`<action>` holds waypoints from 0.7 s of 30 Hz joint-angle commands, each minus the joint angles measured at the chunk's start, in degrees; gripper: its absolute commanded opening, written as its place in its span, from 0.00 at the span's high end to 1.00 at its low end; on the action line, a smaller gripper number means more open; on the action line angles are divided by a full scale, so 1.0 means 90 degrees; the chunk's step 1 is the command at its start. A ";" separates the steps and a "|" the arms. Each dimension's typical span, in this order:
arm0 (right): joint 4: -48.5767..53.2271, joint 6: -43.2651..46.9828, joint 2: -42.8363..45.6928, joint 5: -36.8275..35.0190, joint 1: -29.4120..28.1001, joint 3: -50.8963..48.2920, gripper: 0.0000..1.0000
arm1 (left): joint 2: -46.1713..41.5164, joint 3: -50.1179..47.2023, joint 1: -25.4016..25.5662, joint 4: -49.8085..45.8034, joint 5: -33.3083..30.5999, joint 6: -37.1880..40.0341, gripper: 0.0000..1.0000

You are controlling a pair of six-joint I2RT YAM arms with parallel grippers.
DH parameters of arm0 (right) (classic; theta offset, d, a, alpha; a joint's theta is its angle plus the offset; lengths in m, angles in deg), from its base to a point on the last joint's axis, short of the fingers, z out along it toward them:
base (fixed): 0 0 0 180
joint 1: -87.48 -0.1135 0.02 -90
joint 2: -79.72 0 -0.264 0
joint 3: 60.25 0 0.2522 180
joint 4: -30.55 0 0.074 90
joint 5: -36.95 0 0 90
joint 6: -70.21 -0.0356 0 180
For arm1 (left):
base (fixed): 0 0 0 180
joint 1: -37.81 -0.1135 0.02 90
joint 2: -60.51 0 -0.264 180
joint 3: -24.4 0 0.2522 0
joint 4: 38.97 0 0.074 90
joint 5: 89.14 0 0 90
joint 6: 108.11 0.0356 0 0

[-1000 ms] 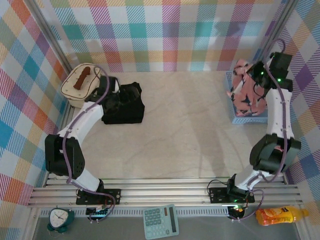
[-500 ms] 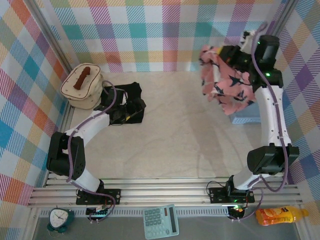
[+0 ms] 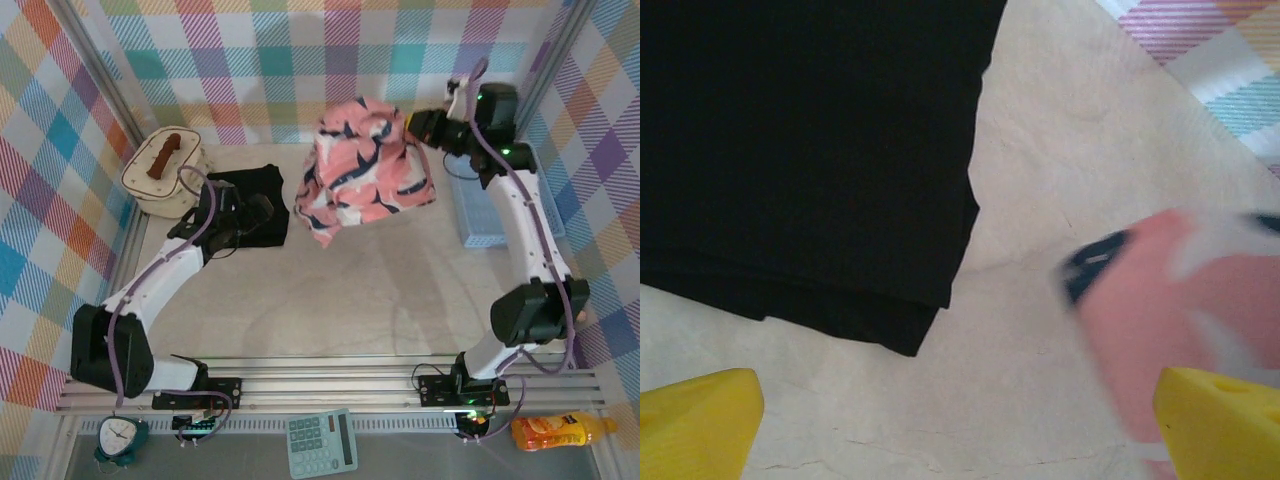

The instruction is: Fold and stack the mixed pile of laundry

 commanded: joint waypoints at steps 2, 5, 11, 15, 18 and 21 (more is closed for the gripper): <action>0.1121 0.0339 -0.0961 -0.1677 0.0269 -0.1432 0.31 | -0.0476 -0.0148 0.0040 -0.0494 -0.0348 0.0391 0.00; 0.0827 0.0314 -0.0876 -0.2098 0.0172 -0.2147 0.29 | -0.0409 -0.0210 0.0062 -0.0269 0.0164 0.0448 0.00; 0.0593 0.0297 -0.0340 -0.2879 -0.0829 -0.2589 0.28 | 0.0462 -0.0082 0.0475 0.0481 0.0702 0.0297 0.00; 0.0338 0.0234 -0.0551 -0.2872 -0.1711 -0.2598 0.26 | 0.1549 0.0394 0.0965 0.0700 0.0551 0.0246 0.00; 0.0086 0.0158 -0.0960 -0.3092 -0.2165 -0.2535 0.23 | 0.2427 0.0770 0.1279 0.0914 0.0620 0.0054 0.01; -0.0044 0.0170 -0.1519 -0.3213 -0.2314 -0.2169 0.23 | 0.3094 0.1066 0.1631 0.1271 0.0918 -0.0191 0.04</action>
